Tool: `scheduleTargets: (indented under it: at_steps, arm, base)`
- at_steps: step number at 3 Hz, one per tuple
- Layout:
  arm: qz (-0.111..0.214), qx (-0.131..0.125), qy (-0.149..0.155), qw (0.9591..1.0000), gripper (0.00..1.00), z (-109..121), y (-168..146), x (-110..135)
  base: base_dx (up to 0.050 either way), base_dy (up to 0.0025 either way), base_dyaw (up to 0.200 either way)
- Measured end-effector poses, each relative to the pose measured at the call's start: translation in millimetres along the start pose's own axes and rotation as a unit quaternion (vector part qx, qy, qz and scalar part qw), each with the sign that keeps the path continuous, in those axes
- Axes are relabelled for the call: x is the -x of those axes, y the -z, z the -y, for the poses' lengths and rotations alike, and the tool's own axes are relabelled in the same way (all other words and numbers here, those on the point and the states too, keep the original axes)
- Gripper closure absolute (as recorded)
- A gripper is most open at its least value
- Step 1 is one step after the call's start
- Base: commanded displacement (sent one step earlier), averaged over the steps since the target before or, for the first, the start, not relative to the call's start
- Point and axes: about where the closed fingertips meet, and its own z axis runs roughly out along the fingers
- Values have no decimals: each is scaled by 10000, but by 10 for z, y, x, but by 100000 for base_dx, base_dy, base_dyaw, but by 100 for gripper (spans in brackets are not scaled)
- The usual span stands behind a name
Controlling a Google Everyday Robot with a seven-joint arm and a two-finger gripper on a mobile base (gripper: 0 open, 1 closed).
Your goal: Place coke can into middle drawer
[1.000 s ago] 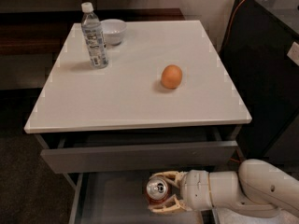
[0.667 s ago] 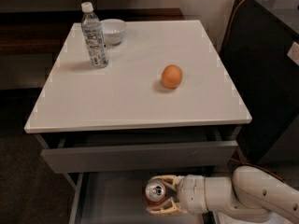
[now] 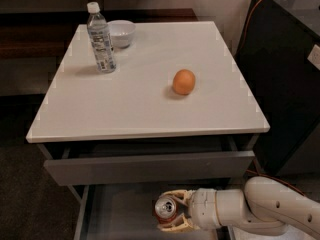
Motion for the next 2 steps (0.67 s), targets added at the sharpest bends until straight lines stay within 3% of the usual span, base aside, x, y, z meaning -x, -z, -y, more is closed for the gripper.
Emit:
scheduleTargets:
  at_steps: [1,2]
  arm:
    - [-126,-115,-103,9998,100,-30,-151,-354]
    - [-30,-204,-116,9997,100,-31,-270,-537]
  base:
    - [0,0,0]
    - [0,0,0]
